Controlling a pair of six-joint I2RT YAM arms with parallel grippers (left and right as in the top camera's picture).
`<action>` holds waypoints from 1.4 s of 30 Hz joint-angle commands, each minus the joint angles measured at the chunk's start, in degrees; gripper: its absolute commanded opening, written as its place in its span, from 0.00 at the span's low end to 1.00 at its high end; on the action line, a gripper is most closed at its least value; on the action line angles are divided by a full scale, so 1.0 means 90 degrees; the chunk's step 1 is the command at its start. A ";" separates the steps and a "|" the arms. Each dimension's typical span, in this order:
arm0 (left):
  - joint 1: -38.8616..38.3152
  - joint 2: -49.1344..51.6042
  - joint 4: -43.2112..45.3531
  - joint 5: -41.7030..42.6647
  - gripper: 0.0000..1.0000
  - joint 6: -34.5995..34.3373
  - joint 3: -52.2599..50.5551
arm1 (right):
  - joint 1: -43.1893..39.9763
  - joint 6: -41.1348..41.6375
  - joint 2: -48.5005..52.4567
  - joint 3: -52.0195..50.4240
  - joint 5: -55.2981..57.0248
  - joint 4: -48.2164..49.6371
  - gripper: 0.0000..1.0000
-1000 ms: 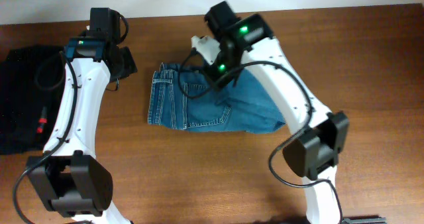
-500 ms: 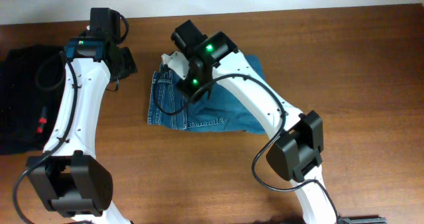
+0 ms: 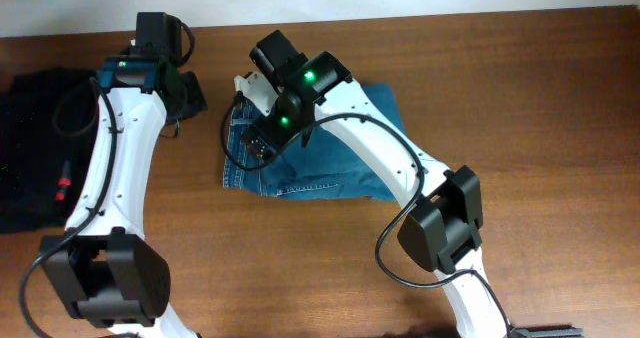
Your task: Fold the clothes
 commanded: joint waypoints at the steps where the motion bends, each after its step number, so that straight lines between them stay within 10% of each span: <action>1: 0.0015 -0.0141 -0.0034 0.0440 0.13 0.0102 0.0148 | -0.0100 0.0296 0.0036 0.0410 -0.0175 0.0017 0.99; 7: -0.0114 -0.0138 -0.0158 0.1797 0.14 0.0294 0.0143 | -0.0835 0.1018 -0.0202 0.0821 -0.0168 -0.0639 0.99; 19: -0.0644 0.0032 0.0136 0.3082 0.52 0.0372 -0.0680 | -0.3021 0.0998 -0.0325 0.0860 0.1163 -0.2849 0.99; 42: -0.0911 0.0459 0.1603 0.3597 0.51 0.0423 -0.1484 | -0.4296 0.0988 -0.0316 0.0651 0.1120 -0.3232 0.99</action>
